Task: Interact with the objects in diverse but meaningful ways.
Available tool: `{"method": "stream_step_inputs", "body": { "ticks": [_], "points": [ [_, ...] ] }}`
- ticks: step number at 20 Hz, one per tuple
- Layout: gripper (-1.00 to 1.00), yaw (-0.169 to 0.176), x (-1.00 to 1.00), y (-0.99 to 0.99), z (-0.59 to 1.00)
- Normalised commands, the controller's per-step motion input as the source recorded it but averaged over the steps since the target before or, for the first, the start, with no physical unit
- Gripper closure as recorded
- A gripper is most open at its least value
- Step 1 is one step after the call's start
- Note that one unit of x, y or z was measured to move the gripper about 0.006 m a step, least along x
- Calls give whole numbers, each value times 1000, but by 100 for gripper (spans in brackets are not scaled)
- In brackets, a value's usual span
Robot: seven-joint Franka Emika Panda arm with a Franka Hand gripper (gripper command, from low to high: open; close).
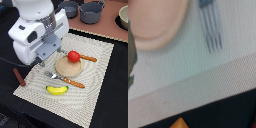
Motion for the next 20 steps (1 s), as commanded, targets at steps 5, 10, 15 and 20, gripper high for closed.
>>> {"method": "stream_step_inputs", "body": {
  "ticks": [5,10,15,20],
  "points": [
    [-100,0,965,522,737],
    [-100,0,985,536,721],
    [-100,0,871,468,279],
    [-100,0,613,305,-138]
  ]
}}
